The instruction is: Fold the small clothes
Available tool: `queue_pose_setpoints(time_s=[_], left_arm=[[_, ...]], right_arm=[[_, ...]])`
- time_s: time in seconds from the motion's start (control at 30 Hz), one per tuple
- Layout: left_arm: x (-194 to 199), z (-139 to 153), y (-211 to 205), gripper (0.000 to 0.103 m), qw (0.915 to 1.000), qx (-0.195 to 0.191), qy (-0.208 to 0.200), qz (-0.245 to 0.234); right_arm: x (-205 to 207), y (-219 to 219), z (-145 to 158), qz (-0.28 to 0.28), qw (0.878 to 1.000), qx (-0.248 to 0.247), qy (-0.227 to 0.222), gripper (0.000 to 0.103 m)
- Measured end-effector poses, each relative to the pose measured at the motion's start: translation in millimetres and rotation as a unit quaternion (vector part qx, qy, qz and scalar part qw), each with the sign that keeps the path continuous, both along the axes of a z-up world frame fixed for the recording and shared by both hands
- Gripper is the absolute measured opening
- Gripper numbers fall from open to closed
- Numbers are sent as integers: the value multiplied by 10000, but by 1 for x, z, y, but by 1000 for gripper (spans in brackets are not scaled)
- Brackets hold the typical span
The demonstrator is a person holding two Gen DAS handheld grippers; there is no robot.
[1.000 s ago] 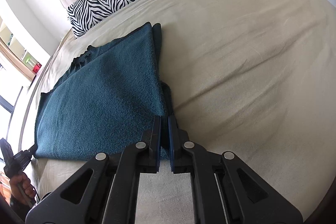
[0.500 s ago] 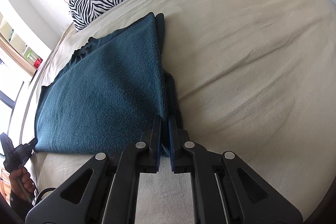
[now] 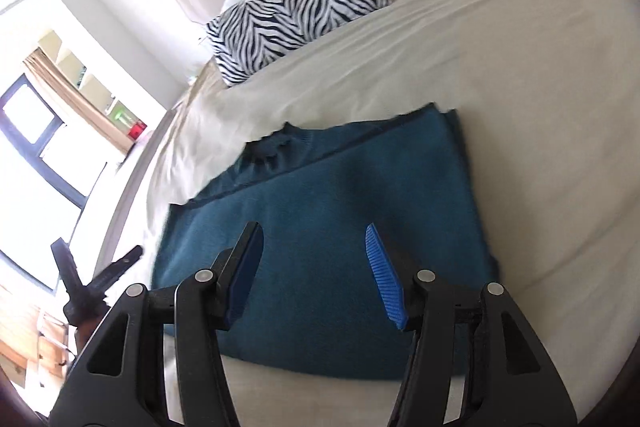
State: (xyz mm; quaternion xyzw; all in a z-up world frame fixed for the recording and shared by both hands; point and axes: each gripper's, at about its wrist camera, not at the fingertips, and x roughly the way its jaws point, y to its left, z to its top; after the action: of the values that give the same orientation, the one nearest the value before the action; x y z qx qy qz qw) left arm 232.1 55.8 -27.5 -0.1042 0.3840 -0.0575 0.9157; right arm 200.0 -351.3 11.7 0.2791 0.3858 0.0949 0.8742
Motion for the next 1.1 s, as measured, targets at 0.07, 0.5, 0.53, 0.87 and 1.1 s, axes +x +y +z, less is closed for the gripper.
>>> queue_pose_setpoints(time_s=[0.07,0.5,0.53,0.87,1.1], left_arm=[[20,-8,-12,44,9999,154,60,-12],[59,-56,-10,49,9991,305,248,-183],[58,-56,-10,50,9991,302,232,-183],[57,-59,-17,56,9984,480,155,-245],[56,-59,-24,57,9968,748,145,-228]], right_arm=[[40,25,-11,321,9982,485,118,53],[145,55,-109,402,9719,2265,499,19],[140,38,-110,170,9717,2322,390,18],[79,-79,-84,-1990,9651,1695,176,22],[51,61,-56,196,9832,1793,278,22]])
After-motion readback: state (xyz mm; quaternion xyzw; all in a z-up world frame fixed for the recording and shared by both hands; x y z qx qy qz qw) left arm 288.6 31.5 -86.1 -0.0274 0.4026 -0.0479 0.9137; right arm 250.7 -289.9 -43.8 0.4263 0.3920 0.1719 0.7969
